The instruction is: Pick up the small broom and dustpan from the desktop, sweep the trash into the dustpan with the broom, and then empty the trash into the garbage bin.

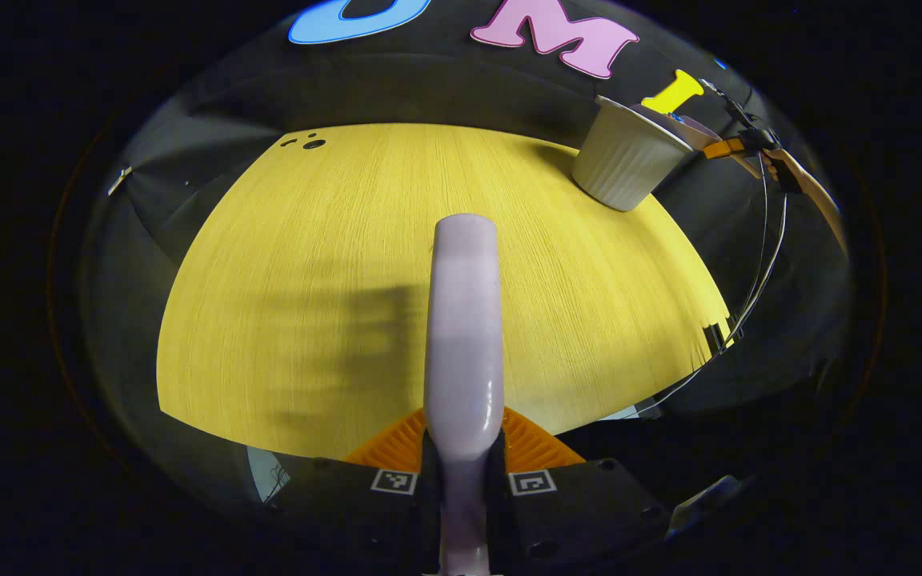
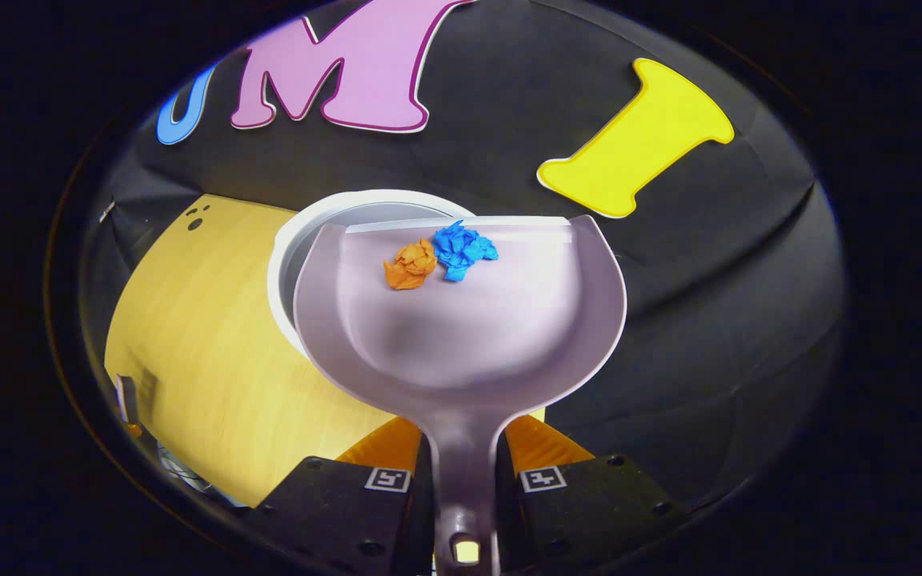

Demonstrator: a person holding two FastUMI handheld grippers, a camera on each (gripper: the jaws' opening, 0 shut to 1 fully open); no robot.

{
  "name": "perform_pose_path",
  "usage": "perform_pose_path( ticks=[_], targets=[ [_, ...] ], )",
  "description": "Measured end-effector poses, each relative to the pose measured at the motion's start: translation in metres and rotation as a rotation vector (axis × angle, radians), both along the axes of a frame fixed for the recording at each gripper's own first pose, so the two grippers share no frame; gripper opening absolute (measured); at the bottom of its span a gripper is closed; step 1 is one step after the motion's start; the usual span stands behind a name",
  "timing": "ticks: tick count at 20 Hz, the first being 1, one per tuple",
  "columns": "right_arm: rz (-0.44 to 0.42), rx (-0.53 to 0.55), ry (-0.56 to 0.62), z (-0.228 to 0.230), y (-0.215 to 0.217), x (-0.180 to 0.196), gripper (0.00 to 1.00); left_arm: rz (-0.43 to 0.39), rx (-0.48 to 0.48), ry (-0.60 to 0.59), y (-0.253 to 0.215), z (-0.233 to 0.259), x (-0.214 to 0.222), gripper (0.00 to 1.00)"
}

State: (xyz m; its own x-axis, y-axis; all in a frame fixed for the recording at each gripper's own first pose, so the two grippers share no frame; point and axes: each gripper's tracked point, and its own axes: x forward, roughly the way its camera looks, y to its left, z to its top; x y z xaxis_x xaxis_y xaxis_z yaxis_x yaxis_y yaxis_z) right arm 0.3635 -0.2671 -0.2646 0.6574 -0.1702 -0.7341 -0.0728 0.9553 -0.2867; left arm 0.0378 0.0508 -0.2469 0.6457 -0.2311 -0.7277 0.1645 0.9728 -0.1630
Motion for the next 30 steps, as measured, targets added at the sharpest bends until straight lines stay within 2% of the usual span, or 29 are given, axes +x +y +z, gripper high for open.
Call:
perform_pose_path(
  ticks=[6,7,8,9,10,11,12,14,17,18,19,22,23,24,26,27,28,30],
  targets=[
    [0.044,-0.230,-0.062,-0.003,-0.007,0.022,0.35,0.002,-0.004,0.005,-0.005,-0.002,0.001,0.28],
    [0.056,-0.279,-0.073,-0.003,-0.008,0.026,0.31,0.005,-0.006,0.009,-0.006,-0.003,0.001,0.28],
    [0.072,-0.330,-0.085,-0.003,-0.010,0.028,0.35,0.008,-0.009,0.011,-0.007,-0.005,0.001,0.28],
    [0.091,-0.386,-0.096,-0.001,-0.011,0.028,0.31,0.011,-0.012,0.013,-0.006,-0.006,0.002,0.28],
    [0.112,-0.441,-0.108,0.002,-0.011,0.029,0.35,0.014,-0.014,0.013,-0.007,-0.006,0.002,0.28],
    [0.139,-0.510,-0.124,0.013,-0.011,0.030,0.35,0.017,-0.017,0.013,-0.007,-0.006,0.002,0.28],
    [0.164,-0.580,-0.138,0.020,-0.008,0.036,0.31,0.018,-0.019,0.013,-0.008,-0.006,0.003,0.28],
    [0.212,-0.685,-0.168,0.032,-0.002,0.037,0.35,0.016,-0.019,0.014,-0.009,-0.005,0.004,0.28],
    [0.259,-0.794,-0.187,0.039,-0.005,0.042,0.35,0.013,-0.011,0.017,-0.008,-0.004,0.005,0.28],
    [0.272,-0.830,-0.196,0.042,-0.004,0.043,0.31,0.012,-0.011,0.019,-0.009,-0.005,0.005,0.28],
    [0.284,-0.859,-0.207,0.044,-0.005,0.043,0.35,0.011,-0.011,0.020,-0.009,-0.005,0.005,0.27],
    [0.317,-0.964,-0.216,0.050,-0.013,0.041,0.34,0.008,-0.020,0.025,-0.009,-0.008,0.005,0.28],
    [0.333,-1.008,-0.216,0.052,-0.015,0.041,0.39,0.011,-0.029,0.028,-0.009,-0.008,0.005,0.28],
    [0.349,-1.044,-0.220,0.052,-0.011,0.043,0.35,0.017,-0.040,0.035,-0.008,-0.009,0.006,0.26],
    [0.368,-1.048,-0.225,0.050,-0.008,0.044,0.35,0.027,-0.048,0.042,-0.007,-0.012,0.007,0.28],
    [0.364,-1.038,-0.221,0.050,-0.007,0.045,0.31,0.028,-0.049,0.044,-0.007,-0.013,0.008,0.28],
    [0.355,-1.031,-0.215,0.051,-0.007,0.044,0.35,0.027,-0.049,0.047,-0.006,-0.014,0.008,0.28],
    [0.342,-1.016,-0.209,0.050,-0.009,0.044,0.35,0.025,-0.042,0.046,-0.005,-0.015,0.010,0.28]
  ],
)
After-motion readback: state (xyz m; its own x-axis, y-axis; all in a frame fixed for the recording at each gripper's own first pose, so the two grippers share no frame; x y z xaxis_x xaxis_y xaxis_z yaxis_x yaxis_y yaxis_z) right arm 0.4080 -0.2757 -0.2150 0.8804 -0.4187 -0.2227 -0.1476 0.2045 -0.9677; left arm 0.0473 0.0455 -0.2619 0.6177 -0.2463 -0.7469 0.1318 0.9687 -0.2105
